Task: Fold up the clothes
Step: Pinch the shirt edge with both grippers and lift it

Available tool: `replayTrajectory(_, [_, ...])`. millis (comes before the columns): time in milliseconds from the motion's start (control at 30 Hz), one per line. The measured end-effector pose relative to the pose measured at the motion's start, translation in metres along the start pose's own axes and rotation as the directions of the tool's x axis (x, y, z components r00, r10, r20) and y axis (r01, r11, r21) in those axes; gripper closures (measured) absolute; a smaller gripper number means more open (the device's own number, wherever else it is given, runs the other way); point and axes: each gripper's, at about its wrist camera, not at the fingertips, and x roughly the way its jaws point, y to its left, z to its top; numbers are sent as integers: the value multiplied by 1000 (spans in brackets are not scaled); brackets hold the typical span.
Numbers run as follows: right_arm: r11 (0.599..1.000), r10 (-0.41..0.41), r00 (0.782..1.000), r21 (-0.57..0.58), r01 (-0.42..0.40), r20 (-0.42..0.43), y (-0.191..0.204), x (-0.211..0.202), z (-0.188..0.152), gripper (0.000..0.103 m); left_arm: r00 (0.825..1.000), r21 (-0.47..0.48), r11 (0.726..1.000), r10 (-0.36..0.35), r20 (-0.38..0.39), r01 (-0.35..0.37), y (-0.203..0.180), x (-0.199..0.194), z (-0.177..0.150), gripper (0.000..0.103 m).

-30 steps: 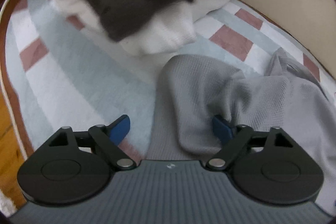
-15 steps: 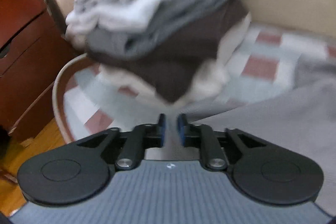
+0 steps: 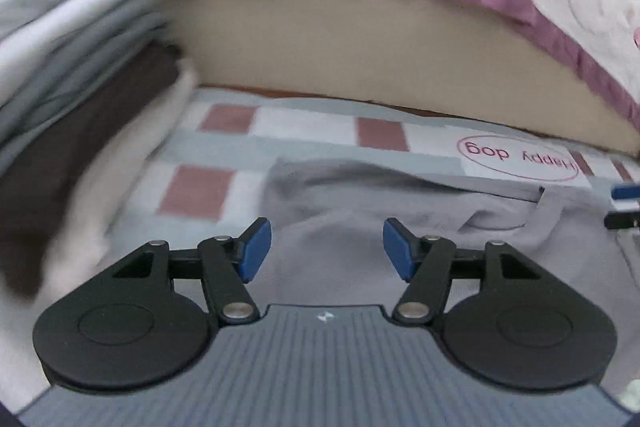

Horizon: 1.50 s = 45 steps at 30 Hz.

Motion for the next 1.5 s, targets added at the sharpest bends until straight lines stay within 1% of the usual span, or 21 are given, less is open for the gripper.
replayTrajectory(233, [999, 43, 992, 0, -43, -121, -9, 67, 38, 24, 999, 95, 995, 31, -37, -27, -2, 68, 17, 32])
replayTrajectory(300, [1000, 18, 988, -7, -19, -153, -10, 85, 40, 24, 997, 72, 997, 11, -81, -5, 3, 79, 15, 32])
replayTrajectory(367, [999, 34, 986, -2, -35, -164, -11, 94, 36, 28, 992, 26, 997, -69, -103, 72, 4, 81, 8, 33])
replayTrajectory(400, [998, 58, 985, -7, -60, -165, -10, 96, 33, 37, 988, 1, 994, -109, -113, 110, 4, 82, 4, 41])
replayTrajectory(433, [997, 78, 983, -16, -81, -169, -10, 97, 30, 72, 977, -15, 987, -160, -138, 160, 2, 85, -3, 72])
replayTrajectory(467, [995, 94, 978, -15, -99, -186, -9, 99, 27, 98, 964, -32, 977, -211, -161, 209, 1, 88, -10, 90])
replayTrajectory(600, [989, 145, 982, 21, -143, -120, 0, 80, 9, 99, 972, 24, 982, -180, -148, 186, -13, 79, -28, 96])
replayTrajectory(733, [973, 199, 979, 122, -194, -36, 6, 41, -11, 99, 961, 12, 969, -244, -133, 248, -9, 49, -22, 96])
replayTrajectory(800, [967, 226, 973, 133, -218, -52, 9, 26, -20, 101, 952, 33, 962, -265, -156, 273, -11, 35, -27, 96])
replayTrajectory(933, [963, 262, 944, 124, -241, -200, 19, 14, -32, 101, 925, 12, 963, -253, -284, 268, -13, 35, -50, 96])
replayTrajectory(1000, [977, 210, 932, 87, -193, -294, 26, 13, -34, 101, 912, -20, 963, -262, -314, 270, -14, 36, -58, 96])
replayTrajectory(1100, [984, 172, 963, 88, -157, -208, 24, 7, -17, 96, 921, 10, 967, -238, -308, 253, -22, 35, -58, 96])
replayTrajectory(1133, [985, 157, 974, 101, -142, -163, 20, 6, -9, 83, 924, 20, 969, -229, -306, 247, -24, 34, -58, 96])
replayTrajectory(1167, [985, 142, 983, 115, -128, -118, 16, 6, 0, 49, 923, 17, 968, -233, -306, 250, -25, 34, -59, 96])
replayTrajectory(1200, [986, 119, 990, 127, -109, -77, 13, 7, 8, 34, 922, 15, 967, -237, -306, 253, -25, 33, -59, 96])
replayTrajectory(1233, [990, 69, 996, 123, -62, -54, 9, 14, 15, 24, 919, 7, 965, -246, -307, 261, -23, 33, -59, 96])
replayTrajectory(1333, [996, 6, 995, 88, 3, -103, -6, 54, 25, 24, 913, -40, 959, -281, -297, 282, -12, 25, -58, 96])
replayTrajectory(1400, [996, 30, 982, 85, -14, -185, -12, 74, 19, 42, 912, -61, 957, -289, -291, 284, -5, 20, -59, 96])
replayTrajectory(1433, [996, 52, 974, 87, -34, -220, -15, 82, 15, 78, 910, -70, 956, -292, -294, 284, -3, 21, -60, 96])
replayTrajectory(1467, [990, 123, 965, 102, -102, -233, -17, 78, 8, 89, 908, -78, 955, -295, -298, 285, -2, 21, -60, 96])
replayTrajectory(1500, [983, 166, 958, 113, -142, -236, -17, 70, 1, 89, 905, -78, 956, -293, -307, 284, -2, 23, -61, 96])
